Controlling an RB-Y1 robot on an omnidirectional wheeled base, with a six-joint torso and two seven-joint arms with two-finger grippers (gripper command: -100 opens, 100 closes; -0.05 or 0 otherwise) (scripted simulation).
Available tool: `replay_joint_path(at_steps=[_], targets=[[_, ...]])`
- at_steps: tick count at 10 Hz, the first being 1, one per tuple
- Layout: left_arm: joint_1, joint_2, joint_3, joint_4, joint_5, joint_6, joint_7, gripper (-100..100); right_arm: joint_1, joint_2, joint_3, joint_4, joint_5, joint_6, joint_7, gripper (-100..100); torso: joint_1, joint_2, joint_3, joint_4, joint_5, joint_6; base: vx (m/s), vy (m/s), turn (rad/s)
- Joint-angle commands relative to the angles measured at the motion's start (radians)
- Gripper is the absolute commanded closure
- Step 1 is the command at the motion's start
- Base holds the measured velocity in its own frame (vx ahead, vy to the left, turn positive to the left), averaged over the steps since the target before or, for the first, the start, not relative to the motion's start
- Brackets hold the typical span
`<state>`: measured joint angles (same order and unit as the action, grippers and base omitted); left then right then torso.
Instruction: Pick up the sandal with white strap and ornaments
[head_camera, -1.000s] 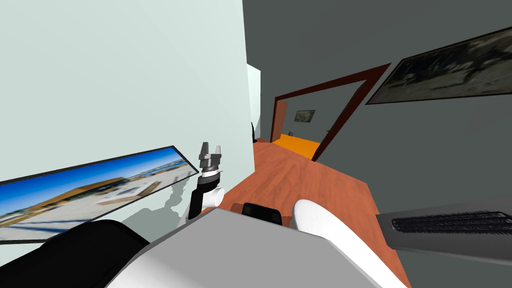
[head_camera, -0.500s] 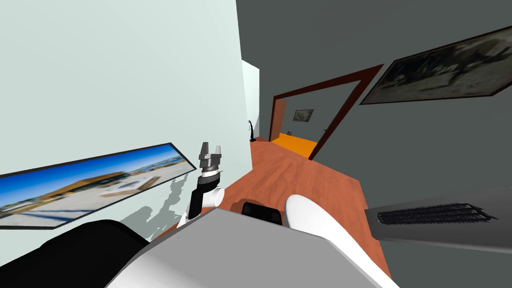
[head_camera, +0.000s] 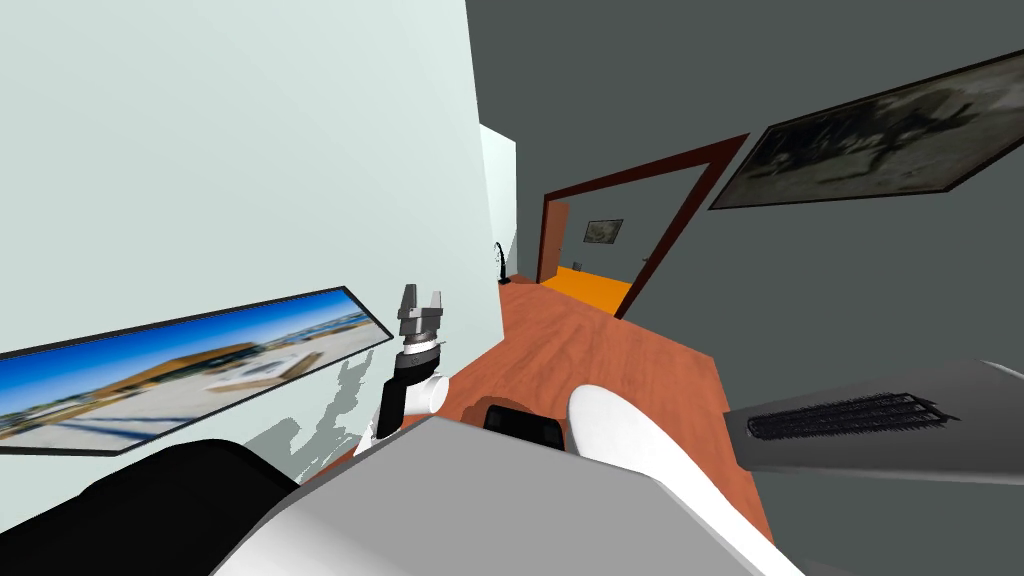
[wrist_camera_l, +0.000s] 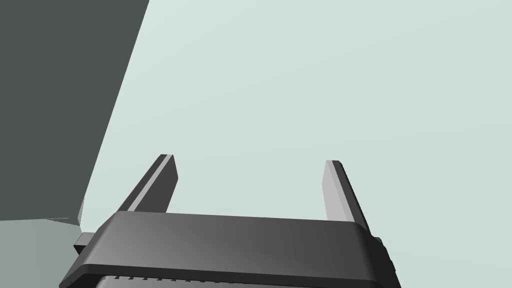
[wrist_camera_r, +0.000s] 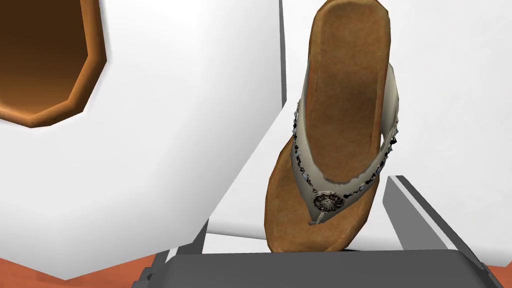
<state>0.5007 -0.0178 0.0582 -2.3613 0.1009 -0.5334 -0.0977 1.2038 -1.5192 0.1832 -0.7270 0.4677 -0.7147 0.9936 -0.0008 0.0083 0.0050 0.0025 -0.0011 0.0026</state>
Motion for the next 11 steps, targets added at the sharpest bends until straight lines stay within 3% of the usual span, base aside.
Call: replay_joint_path(at_steps=[1,3,4,5,6,7,8,9,10,11], targets=[[0.000,0.000,0.000,0.000,0.000,0.000,0.000,0,-0.044,-0.050,0.050,-0.050,-0.014,0.043,-0.049,-100,0.000,0.000,0.000,0.000,0.000,0.000,-0.057,-0.025,-0.087],[0.000,0.000,0.000,0.000,0.000,0.000,0.000,0,-0.044,-0.061,0.074,-0.071,-0.014,0.043,-0.049,-100,-0.003,0.000,0.001,0.001,-0.003,-0.002,-0.038,-0.010,-0.010],[0.000,0.000,0.000,0.000,0.000,0.000,0.000,0,-0.067,-0.110,0.106,-0.122,-0.025,0.074,-0.085,-100,-0.003,-0.001,0.000,0.001,-0.004,-0.003,-0.043,-0.011,-0.081],[0.000,0.000,0.000,0.000,0.000,0.000,0.000,0,-0.089,-0.110,0.137,-0.122,-0.025,0.074,-0.085,-100,-0.005,-0.002,0.000,0.002,-0.006,-0.004,-0.040,-0.013,-0.037],[0.000,0.000,0.000,0.000,0.000,0.000,0.000,0,-0.134,-0.144,0.178,-0.148,-0.036,0.105,-0.121,-100,-0.007,-0.002,0.000,0.002,-0.007,-0.005,-0.056,-0.030,-0.078],[0.000,0.000,0.000,0.000,0.000,0.000,0.000,0,-0.134,-0.160,0.200,-0.156,-0.036,0.105,-0.121,-100,-0.010,-0.002,0.000,0.002,-0.008,-0.006,-0.049,-0.023,-0.019],[0.000,0.000,0.000,0.000,0.000,0.000,0.000,0,-0.177,-0.197,0.235,-0.197,-0.046,0.135,-0.157,-100,-0.010,-0.003,-0.001,0.002,-0.008,-0.006,-0.055,-0.020,-0.072],[0.000,0.000,0.000,0.000,0.000,0.000,0.000,0,-0.179,-0.209,0.263,-0.211,-0.046,0.135,-0.157,-100,-0.010,-0.003,-0.001,0.002,-0.008,-0.006,-0.046,-0.018,-0.031],[0.000,0.000,0.000,0.000,0.000,0.000,0.000,0,-0.179,-0.209,0.263,-0.224,-0.046,0.135,-0.157,-100,-0.010,-0.003,-0.001,0.002,-0.008,-0.006,-0.018,-0.011,0.009],[0.000,0.000,0.000,0.000,0.000,0.000,0.000,0,-0.224,-0.252,0.310,-0.262,-0.057,0.166,-0.192,-100,-0.010,-0.005,-0.001,0.002,-0.008,-0.006,-0.036,-0.017,-0.074]])
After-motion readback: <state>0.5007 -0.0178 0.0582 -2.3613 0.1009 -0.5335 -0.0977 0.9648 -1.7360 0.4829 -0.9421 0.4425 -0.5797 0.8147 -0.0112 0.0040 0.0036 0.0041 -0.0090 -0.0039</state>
